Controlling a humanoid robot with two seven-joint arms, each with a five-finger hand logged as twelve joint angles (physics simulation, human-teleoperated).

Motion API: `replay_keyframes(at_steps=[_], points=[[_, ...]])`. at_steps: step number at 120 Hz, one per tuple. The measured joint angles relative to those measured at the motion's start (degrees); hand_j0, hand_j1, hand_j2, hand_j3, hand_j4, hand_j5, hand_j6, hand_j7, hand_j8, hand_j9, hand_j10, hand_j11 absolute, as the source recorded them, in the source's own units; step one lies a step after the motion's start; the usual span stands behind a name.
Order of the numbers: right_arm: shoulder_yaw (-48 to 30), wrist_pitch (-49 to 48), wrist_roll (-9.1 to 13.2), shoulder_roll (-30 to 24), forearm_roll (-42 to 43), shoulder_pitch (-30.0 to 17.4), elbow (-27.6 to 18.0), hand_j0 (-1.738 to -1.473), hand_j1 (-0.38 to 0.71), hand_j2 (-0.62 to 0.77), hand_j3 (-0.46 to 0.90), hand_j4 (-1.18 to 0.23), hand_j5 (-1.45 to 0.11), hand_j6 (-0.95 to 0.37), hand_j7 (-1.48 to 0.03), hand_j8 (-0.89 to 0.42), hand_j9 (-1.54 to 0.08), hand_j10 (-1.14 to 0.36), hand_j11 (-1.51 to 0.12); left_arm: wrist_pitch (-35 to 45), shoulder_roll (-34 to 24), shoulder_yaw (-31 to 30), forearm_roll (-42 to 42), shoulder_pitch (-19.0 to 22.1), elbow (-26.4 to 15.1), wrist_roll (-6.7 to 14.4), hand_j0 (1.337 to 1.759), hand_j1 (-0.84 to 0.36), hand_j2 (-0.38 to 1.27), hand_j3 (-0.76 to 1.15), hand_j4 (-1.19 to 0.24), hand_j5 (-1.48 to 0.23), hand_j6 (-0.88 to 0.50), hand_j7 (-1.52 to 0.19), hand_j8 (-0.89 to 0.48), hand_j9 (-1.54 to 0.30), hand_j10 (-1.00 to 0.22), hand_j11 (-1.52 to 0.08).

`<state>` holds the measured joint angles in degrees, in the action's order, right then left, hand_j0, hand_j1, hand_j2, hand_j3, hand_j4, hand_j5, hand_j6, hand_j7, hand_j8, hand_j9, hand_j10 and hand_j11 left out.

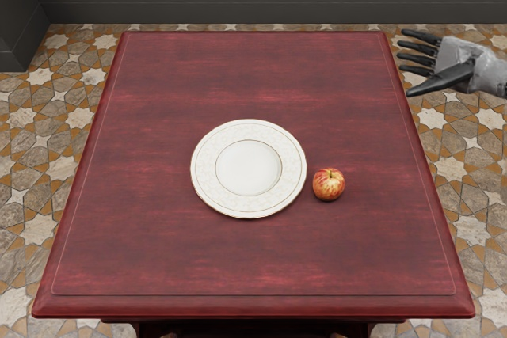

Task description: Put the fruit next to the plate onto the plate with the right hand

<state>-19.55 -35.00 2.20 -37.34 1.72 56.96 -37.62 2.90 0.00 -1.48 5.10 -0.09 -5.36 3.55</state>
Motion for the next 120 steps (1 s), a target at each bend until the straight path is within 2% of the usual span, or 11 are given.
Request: replay_keyframes(at_steps=[24, 40, 46, 50, 56, 67, 79, 87, 92, 100, 120], points=[[-0.08, 0.0, 0.04, 1.25, 1.79, 0.36, 0.4, -1.658, -0.3, -0.01, 0.0, -0.04, -0.05, -0.04, -0.05, -0.04, -0.05, -0.04, -0.05, 0.0, 0.0, 0.0, 0.0, 0.0, 0.0, 0.0, 1.658, 0.06, 0.05, 0.0, -0.25, -0.32, -0.25, -0.32, -0.25, -0.32, -0.25, -0.32], [1.46, 0.0, 0.16, 4.15, 8.83, 2.79, -1.43, -1.658, -0.3, -0.01, 0.0, -0.04, -0.05, -0.04, -0.05, -0.04, -0.05, -0.04, -0.05, 0.0, 0.0, 0.0, 0.0, 0.0, 0.0, 0.0, 1.658, 0.06, 0.05, 0.0, -0.25, -0.32, -0.25, -0.32, -0.25, -0.32, -0.25, -0.32], [3.57, 0.0, 1.63, 4.41, 10.38, 4.7, -3.34, -1.658, -0.3, -0.01, 0.0, -0.04, -0.05, -0.04, -0.05, -0.04, -0.05, -0.04, -0.05, 0.0, 0.0, 0.0, 0.0, 0.0, 0.0, 0.0, 1.658, 0.06, 0.05, 0.0, -0.25, -0.32, -0.25, -0.32, -0.25, -0.32, -0.25, -0.32], [4.66, 0.0, 3.11, 3.94, 11.21, 5.73, -5.75, -1.658, -0.3, -0.01, 0.0, -0.04, -0.05, -0.04, -0.05, -0.04, -0.05, -0.04, -0.05, 0.0, 0.0, 0.0, 0.0, 0.0, 0.0, 0.02, 1.658, 0.06, 0.05, 0.0, -0.25, -0.32, -0.25, -0.32, -0.25, -0.32, -0.25, -0.32], [5.81, 0.0, 4.77, 1.64, 13.19, 6.79, -11.86, -1.658, -0.3, -0.01, 0.0, -0.04, -0.05, -0.04, -0.05, -0.04, -0.05, -0.04, -0.05, 0.0, 0.0, 0.0, 0.0, 0.0, 0.0, 0.02, 1.658, 0.06, 0.05, 0.0, -0.25, -0.32, -0.25, -0.32, -0.25, -0.32, -0.25, -0.32], [8.38, 1.67, 6.4, -2.44, 17.0, 7.79, -22.69, -1.658, -0.3, -0.01, 0.0, -0.04, -0.05, -0.04, -0.05, -0.04, -0.05, -0.04, -0.05, 0.0, 0.0, 0.0, 0.0, 0.0, 0.0, 0.01, 1.658, 0.06, 0.05, 0.0, -0.25, -0.32, -0.25, -0.32, -0.25, -0.32, -0.25, -0.32], [10.03, 12.06, 7.12, -6.0, 20.64, 8.25, -34.0, -1.658, -0.3, -0.01, 0.0, -0.04, -0.05, -0.04, -0.05, -0.04, -0.05, -0.04, -0.05, 0.0, 0.0, 0.0, 0.0, 0.0, 0.0, 0.0, 1.658, 0.06, 0.05, 0.0, -0.25, -0.32, -0.25, -0.32, -0.25, -0.32, -0.25, -0.32], [10.78, 20.22, 7.32, -7.71, 22.74, 8.36, -39.95, -1.658, -0.3, -0.01, 0.0, -0.04, -0.05, -0.04, -0.05, -0.04, -0.05, -0.04, -0.05, 0.0, 0.0, 0.0, 0.0, 0.0, 0.0, 0.0, 1.658, 0.06, 0.05, 0.0, -0.25, -0.32, -0.25, -0.32, -0.25, -0.32, -0.25, -0.32], [11.48, 25.27, 7.56, -8.45, 23.57, 8.4, -42.94, -1.658, -0.3, -0.01, 0.0, -0.04, -0.05, -0.04, -0.05, -0.04, -0.05, -0.04, -0.05, 0.0, 0.0, 0.0, 0.0, 0.0, 0.0, 0.01, 1.658, 0.06, 0.05, 0.0, -0.25, -0.32, -0.25, -0.32, -0.25, -0.32, -0.25, -0.32], [12.56, 31.85, 9.4, -9.29, 24.4, 8.45, -46.84, -1.658, -0.3, -0.01, 0.0, -0.04, -0.05, -0.04, -0.05, -0.04, -0.05, -0.04, -0.05, 0.0, 0.0, 0.0, 0.0, 0.0, 0.0, -0.01, 1.658, 0.06, 0.05, 0.0, -0.25, -0.32, -0.25, -0.32, -0.25, -0.32, -0.25, -0.32], [15.1, 43.07, 17.87, -9.76, 25.05, 8.51, -52.76, -1.658, -0.3, -0.01, 0.0, -0.04, -0.05, -0.04, -0.05, -0.04, -0.05, -0.04, -0.05, 0.0, 0.0, 0.0, 0.0, 0.0, 0.0, 0.0, 1.658, 0.06, 0.05, 0.0, -0.25, -0.32, -0.25, -0.32, -0.25, -0.32, -0.25, -0.32]])
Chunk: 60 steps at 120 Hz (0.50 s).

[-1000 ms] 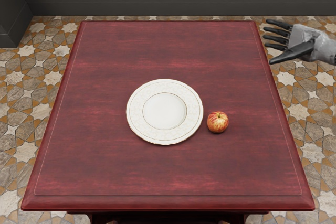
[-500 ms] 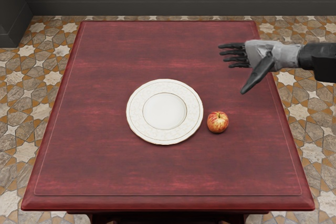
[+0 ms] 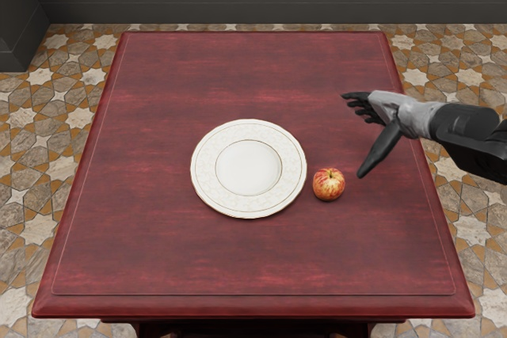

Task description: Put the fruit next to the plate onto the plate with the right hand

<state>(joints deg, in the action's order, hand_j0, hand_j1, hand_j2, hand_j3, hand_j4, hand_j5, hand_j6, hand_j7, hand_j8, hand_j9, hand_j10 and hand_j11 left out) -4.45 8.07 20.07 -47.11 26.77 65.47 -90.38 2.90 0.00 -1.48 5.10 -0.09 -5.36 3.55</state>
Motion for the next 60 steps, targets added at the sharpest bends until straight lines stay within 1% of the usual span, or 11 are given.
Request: replay_keyframes(at_steps=[7, 17, 26, 40, 46, 60], points=[[0.34, 2.37, 2.39, -0.04, -0.05, 0.15, -0.81, -1.658, -0.3, -0.01, 0.0, -0.04, -0.05, -0.04, -0.05, -0.04, -0.05, -0.04, -0.05, 0.0, 0.0, 0.0, 0.0, 0.0, 0.0, 0.0, 1.658, 0.06, 0.05, 0.0, -0.25, -0.32, -0.25, -0.32, -0.25, -0.32, -0.25, -0.32], [0.98, 4.52, 4.51, 0.01, -0.29, 0.34, -0.01, -1.658, -0.3, -0.01, 0.0, -0.04, -0.05, -0.04, -0.05, -0.04, -0.05, -0.04, -0.05, 0.0, 0.0, 0.0, 0.0, 0.0, 0.0, -0.02, 1.658, 0.06, 0.05, 0.0, -0.25, -0.32, -0.25, -0.32, -0.25, -0.32, -0.25, -0.32], [1.68, 5.46, 5.43, 0.63, -0.43, 0.41, 1.86, -1.658, -0.3, -0.01, 0.0, -0.04, -0.05, -0.04, -0.05, -0.04, -0.05, -0.04, -0.05, 0.0, 0.0, 0.0, 0.0, 0.0, 0.0, -0.02, 1.658, 0.06, 0.05, 0.0, -0.25, -0.32, -0.25, -0.32, -0.25, -0.32, -0.25, -0.32], [2.09, 6.2, 6.15, 1.69, -0.82, 0.78, 4.08, -1.658, -0.3, -0.01, 0.0, -0.04, -0.05, -0.04, -0.05, -0.04, -0.05, -0.04, -0.05, 0.0, 0.0, 0.0, 0.0, 0.0, 0.0, 0.0, 1.658, 0.06, 0.05, 0.0, -0.25, -0.32, -0.25, -0.32, -0.25, -0.32, -0.25, -0.32], [2.14, 6.39, 6.5, 2.49, -0.9, 1.2, 4.67, -1.658, -0.3, -0.01, 0.0, -0.04, -0.05, -0.04, -0.05, -0.04, -0.05, -0.04, -0.05, 0.0, 0.0, 0.0, 0.0, 0.0, 0.0, -0.01, 1.658, 0.06, 0.05, 0.0, -0.25, -0.32, -0.25, -0.32, -0.25, -0.32, -0.25, -0.32], [2.88, 6.71, 8.37, 3.52, -1.47, 3.02, 5.27, -1.658, -0.3, -0.01, 0.0, -0.04, -0.05, -0.04, -0.05, -0.04, -0.05, -0.04, -0.05, 0.0, 0.0, 0.0, 0.0, 0.0, 0.0, 0.01, 1.658, 0.06, 0.05, 0.0, -0.25, -0.32, -0.25, -0.32, -0.25, -0.32, -0.25, -0.32]])
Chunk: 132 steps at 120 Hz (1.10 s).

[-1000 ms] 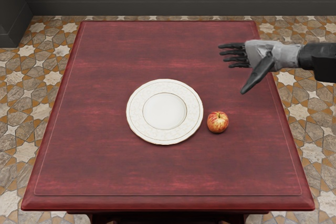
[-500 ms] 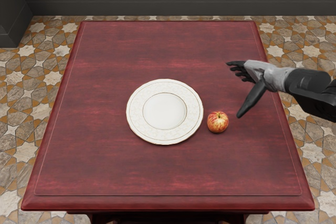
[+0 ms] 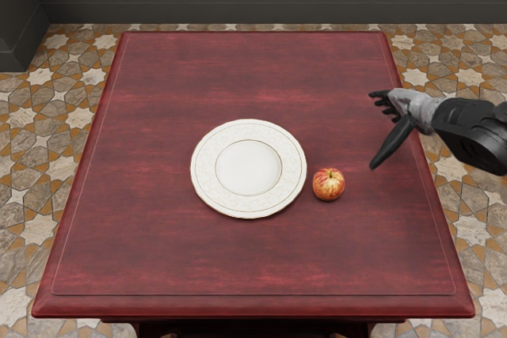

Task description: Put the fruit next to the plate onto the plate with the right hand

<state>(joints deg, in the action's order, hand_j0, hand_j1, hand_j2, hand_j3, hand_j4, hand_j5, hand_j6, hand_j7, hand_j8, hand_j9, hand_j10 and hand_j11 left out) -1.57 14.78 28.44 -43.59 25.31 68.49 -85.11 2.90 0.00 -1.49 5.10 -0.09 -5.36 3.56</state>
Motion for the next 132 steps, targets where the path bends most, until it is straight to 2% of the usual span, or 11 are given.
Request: replay_keyframes(at_steps=[8, 20, 37, 47, 60, 80, 96, 111, 121, 132], points=[[5.68, 0.06, -0.7, -0.5, -3.78, 5.05, 0.11, -1.658, -0.3, -0.01, 0.0, -0.04, -0.05, -0.04, -0.05, -0.04, -0.05, -0.04, -0.05, 0.0, 0.0, 0.0, 0.0, 0.0, 0.0, 0.0, 1.658, 0.06, 0.05, 0.0, -0.25, -0.32, -0.25, -0.32, -0.25, -0.32, -0.25, -0.32], [14.65, -0.27, -3.93, -0.78, -9.97, 13.18, -0.1, -1.658, -0.3, -0.01, 0.0, -0.04, -0.05, -0.04, -0.05, -0.04, -0.05, -0.04, -0.05, 0.0, 0.0, 0.0, 0.0, 0.0, 0.0, -0.02, 1.658, 0.06, 0.05, 0.0, -0.25, -0.32, -0.25, -0.32, -0.25, -0.32, -0.25, -0.32], [27.99, -4.78, -11.29, -3.73, -17.21, 25.12, -1.97, -1.658, -0.3, -0.01, 0.0, -0.04, -0.06, -0.04, -0.06, -0.04, -0.06, -0.04, -0.06, 0.0, 0.0, 0.0, 0.0, 0.0, 0.0, -0.02, 1.658, 0.06, 0.05, 0.0, -0.25, -0.32, -0.25, -0.32, -0.25, -0.32, -0.25, -0.32], [33.28, -6.12, -13.73, -4.8, -19.11, 29.31, -4.79, -1.658, -0.3, -0.01, 0.0, -0.04, -0.06, -0.04, -0.06, -0.04, -0.06, -0.04, -0.06, 0.0, 0.0, 0.0, 0.0, 0.0, 0.0, -0.01, 1.658, 0.06, 0.05, 0.0, -0.25, -0.32, -0.25, -0.32, -0.25, -0.32, -0.25, -0.32], [37.91, -3.1, -14.86, -3.44, -20.17, 31.9, -8.61, -1.658, -0.3, -0.01, 0.0, -0.04, -0.06, -0.04, -0.06, -0.04, -0.06, -0.04, -0.06, 0.0, 0.0, 0.0, 0.0, 0.0, 0.0, -0.01, 1.658, 0.06, 0.05, 0.0, -0.25, -0.32, -0.25, -0.32, -0.25, -0.32, -0.25, -0.32], [40.08, 4.49, -14.84, 1.54, -20.7, 32.75, -11.38, -1.658, -0.3, -0.01, 0.0, -0.04, -0.06, -0.04, -0.06, -0.04, -0.06, -0.04, -0.06, 0.0, 0.0, 0.0, 0.0, 0.0, 0.0, -0.01, 1.658, 0.06, 0.05, 0.0, -0.25, -0.32, -0.25, -0.32, -0.25, -0.32, -0.25, -0.32], [40.5, 14.26, -10.96, 7.65, -20.83, 32.82, -12.97, -1.658, -0.3, -0.01, 0.0, -0.04, -0.06, -0.04, -0.06, -0.04, -0.06, -0.04, -0.06, 0.0, 0.0, -0.01, 0.0, 0.0, 0.0, 0.01, 1.658, 0.06, 0.05, 0.0, -0.25, -0.32, -0.25, -0.32, -0.25, -0.32, -0.25, -0.32], [40.63, 14.87, -6.36, 10.58, -20.89, 33.02, -13.66, -1.658, -0.3, -0.01, 0.0, -0.04, -0.06, -0.04, -0.06, -0.04, -0.06, -0.04, -0.06, 0.0, 0.0, -0.01, 0.0, 0.0, 0.0, 0.0, 1.658, 0.06, 0.05, 0.0, -0.25, -0.32, -0.25, -0.32, -0.25, -0.32, -0.25, -0.32], [40.63, 14.13, -4.92, 12.76, -20.91, 33.06, -13.87, -1.658, -0.3, -0.01, 0.0, -0.04, -0.06, -0.04, -0.06, -0.04, -0.06, -0.04, -0.06, 0.0, 0.0, -0.01, 0.0, 0.0, 0.0, -0.01, 1.658, 0.06, 0.05, 0.0, -0.25, -0.32, -0.25, -0.32, -0.25, -0.32, -0.25, -0.32], [40.46, 13.21, -4.31, 14.19, -20.91, 33.04, -13.96, -1.658, -0.3, -0.01, 0.0, -0.04, -0.06, -0.04, -0.06, -0.04, -0.06, -0.04, -0.06, 0.0, 0.0, -0.01, 0.0, 0.0, 0.0, -0.01, 1.658, 0.06, 0.05, 0.0, -0.25, -0.32, -0.25, -0.32, -0.25, -0.32, -0.25, -0.32]])
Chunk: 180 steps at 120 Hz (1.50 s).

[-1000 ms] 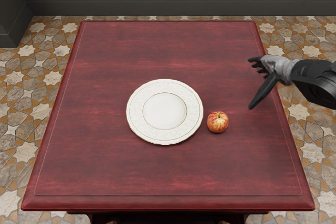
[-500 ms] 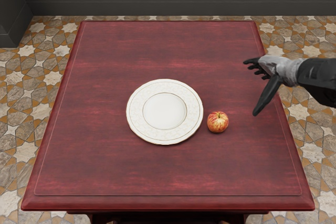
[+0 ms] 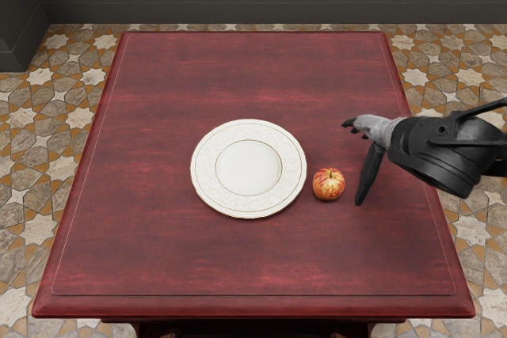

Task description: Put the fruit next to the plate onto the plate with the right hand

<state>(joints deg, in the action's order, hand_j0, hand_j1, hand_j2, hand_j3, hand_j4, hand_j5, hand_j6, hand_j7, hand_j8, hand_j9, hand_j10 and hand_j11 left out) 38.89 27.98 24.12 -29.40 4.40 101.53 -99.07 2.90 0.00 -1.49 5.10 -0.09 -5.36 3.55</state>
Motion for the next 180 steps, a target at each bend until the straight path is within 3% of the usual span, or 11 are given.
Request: replay_keyframes(at_steps=[45, 72, 91, 106, 156, 159, 165, 170, 180], points=[[-0.54, 1.23, -2.62, 4.91, -1.88, -0.79, 0.27, -1.658, -0.3, -0.01, 0.0, -0.04, -0.06, -0.04, -0.06, -0.04, -0.06, -0.04, -0.06, 0.0, 0.0, 0.0, 0.0, 0.0, 0.0, 0.01, 1.658, 0.06, 0.05, 0.0, -0.25, -0.32, -0.25, -0.32, -0.25, -0.32, -0.25, -0.32], [-0.88, 6.01, 2.28, 9.65, -10.64, -1.04, 0.96, -1.658, -0.3, -0.01, 0.0, -0.05, -0.06, -0.05, -0.06, -0.05, -0.06, -0.05, -0.06, 0.0, 0.0, 0.0, 0.0, 0.0, 0.0, 0.0, 1.658, 0.06, 0.05, 0.0, -0.25, -0.32, -0.25, -0.32, -0.25, -0.32, -0.25, -0.32], [-1.95, 6.8, 3.28, 11.43, -12.28, -1.01, 1.3, -1.658, -0.29, -0.01, 0.0, -0.05, -0.07, -0.05, -0.07, -0.05, -0.07, -0.05, -0.07, 0.0, 0.0, 0.0, 0.0, 0.0, 0.0, 0.0, 1.658, 0.06, 0.05, 0.0, -0.25, -0.32, -0.25, -0.32, -0.25, -0.32, -0.25, -0.32], [-2.46, 6.95, 3.48, 11.7, -12.61, -1.02, 1.47, -1.658, -0.22, -0.02, 0.0, -0.1, -0.14, -0.11, -0.14, -0.1, -0.14, -0.1, -0.14, 0.0, 0.0, 0.0, 0.0, 0.0, 0.0, 0.0, 1.658, 0.06, 0.05, 0.0, -0.25, -0.32, -0.25, -0.32, -0.25, -0.32, -0.25, -0.32], [-2.43, 7.02, 0.54, 11.8, -12.25, -3.21, 2.89, -1.658, -0.14, -0.04, 0.0, -0.18, -0.23, -0.18, -0.23, -0.18, -0.23, -0.18, -0.23, 0.0, 0.0, 0.0, 0.0, 0.0, 0.0, -0.01, 1.658, 0.06, 0.05, 0.0, -0.25, -0.32, -0.25, -0.32, -0.25, -0.32, -0.25, -0.32], [-2.38, 7.03, 0.43, 11.79, -12.09, -3.44, 3.1, -1.658, -0.13, -0.04, 0.0, -0.18, -0.23, -0.18, -0.23, -0.17, -0.28, -0.18, -0.23, 0.0, 0.0, 0.0, 0.0, 0.0, 0.0, -0.01, 1.658, 0.06, 0.05, 0.0, -0.25, -0.32, -0.25, -0.32, -0.25, -0.32, -0.25, -0.32], [-2.32, 7.05, 0.2, 11.81, -11.56, -3.92, 3.65, -1.658, -0.13, -0.04, 0.0, -0.2, -0.22, -0.18, -0.24, -0.04, -0.59, -0.18, -0.27, 0.0, 0.0, -0.01, 0.0, 0.01, 0.0, 0.01, 1.658, 0.06, 0.05, 0.0, -0.25, -0.32, -0.25, -0.32, -0.25, -0.32, -0.25, -0.32], [-2.28, 7.09, 0.04, 11.84, -11.07, -4.34, 4.14, -1.658, -0.13, -0.04, 0.0, -0.21, -0.21, -0.18, -0.24, -0.01, -0.71, -0.03, -0.63, 0.0, 0.0, -0.01, 0.0, 0.0, 0.0, 0.01, 1.658, 0.06, 0.05, 0.0, -0.25, -0.32, -0.25, -0.32, -0.25, -0.32, -0.25, -0.32], [-2.2, 7.0, -0.23, 11.81, -10.57, -4.95, 4.84, -1.658, -0.11, -0.04, 0.0, -0.23, -0.23, -0.2, -0.25, 0.03, -0.86, 0.03, -0.84, 0.0, 0.0, -0.01, -0.01, 0.0, 0.0, 0.01, 1.658, 0.06, 0.05, 0.0, -0.25, -0.32, -0.25, -0.32, -0.25, -0.32, -0.25, -0.32]])
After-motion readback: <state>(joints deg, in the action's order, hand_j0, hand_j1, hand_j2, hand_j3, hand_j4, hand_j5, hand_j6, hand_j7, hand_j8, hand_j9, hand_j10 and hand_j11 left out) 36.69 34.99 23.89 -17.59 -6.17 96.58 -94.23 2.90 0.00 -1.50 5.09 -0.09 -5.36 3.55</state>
